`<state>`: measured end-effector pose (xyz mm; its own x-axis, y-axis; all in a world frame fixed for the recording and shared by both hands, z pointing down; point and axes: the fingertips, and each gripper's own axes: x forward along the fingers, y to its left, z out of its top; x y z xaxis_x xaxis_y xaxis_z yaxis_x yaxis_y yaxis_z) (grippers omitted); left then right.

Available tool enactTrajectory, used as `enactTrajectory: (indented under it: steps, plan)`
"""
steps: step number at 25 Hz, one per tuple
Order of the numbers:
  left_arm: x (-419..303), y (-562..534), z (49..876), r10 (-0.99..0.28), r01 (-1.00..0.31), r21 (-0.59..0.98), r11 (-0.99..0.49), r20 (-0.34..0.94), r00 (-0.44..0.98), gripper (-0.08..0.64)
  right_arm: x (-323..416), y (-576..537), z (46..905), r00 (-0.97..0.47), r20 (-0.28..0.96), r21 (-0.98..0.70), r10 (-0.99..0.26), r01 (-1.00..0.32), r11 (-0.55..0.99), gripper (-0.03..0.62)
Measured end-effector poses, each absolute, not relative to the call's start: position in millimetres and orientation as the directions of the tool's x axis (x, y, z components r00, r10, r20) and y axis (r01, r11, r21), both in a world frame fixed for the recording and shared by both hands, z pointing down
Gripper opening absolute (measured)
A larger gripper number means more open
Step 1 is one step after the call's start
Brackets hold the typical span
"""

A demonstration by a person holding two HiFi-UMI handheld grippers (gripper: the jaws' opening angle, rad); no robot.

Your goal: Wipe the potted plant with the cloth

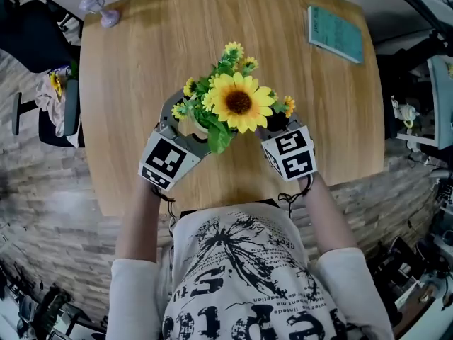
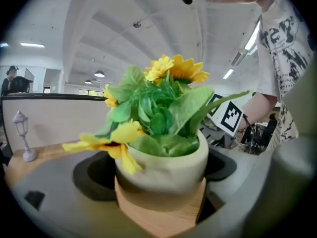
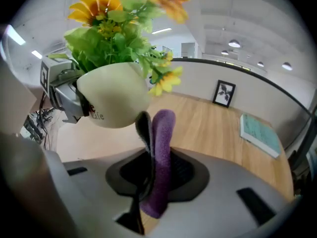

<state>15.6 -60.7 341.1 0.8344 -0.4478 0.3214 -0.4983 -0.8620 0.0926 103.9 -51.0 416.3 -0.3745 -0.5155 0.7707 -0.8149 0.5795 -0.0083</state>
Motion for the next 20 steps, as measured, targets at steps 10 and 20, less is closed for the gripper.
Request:
enactTrajectory:
  steps: [10,20]
  plan:
    - [17,-59,324,-0.399,-0.455,0.109,-0.884,0.330,0.855,0.518,66,-48,393,-0.473,0.687,0.011,-0.552,-0.753,0.658,0.089]
    - [21,-57,307,-0.394,-0.443,0.129,-0.887,0.290,0.872,0.518,28,-38,369,-0.633,0.580,-0.027,-0.512,-0.643,0.765,0.078]
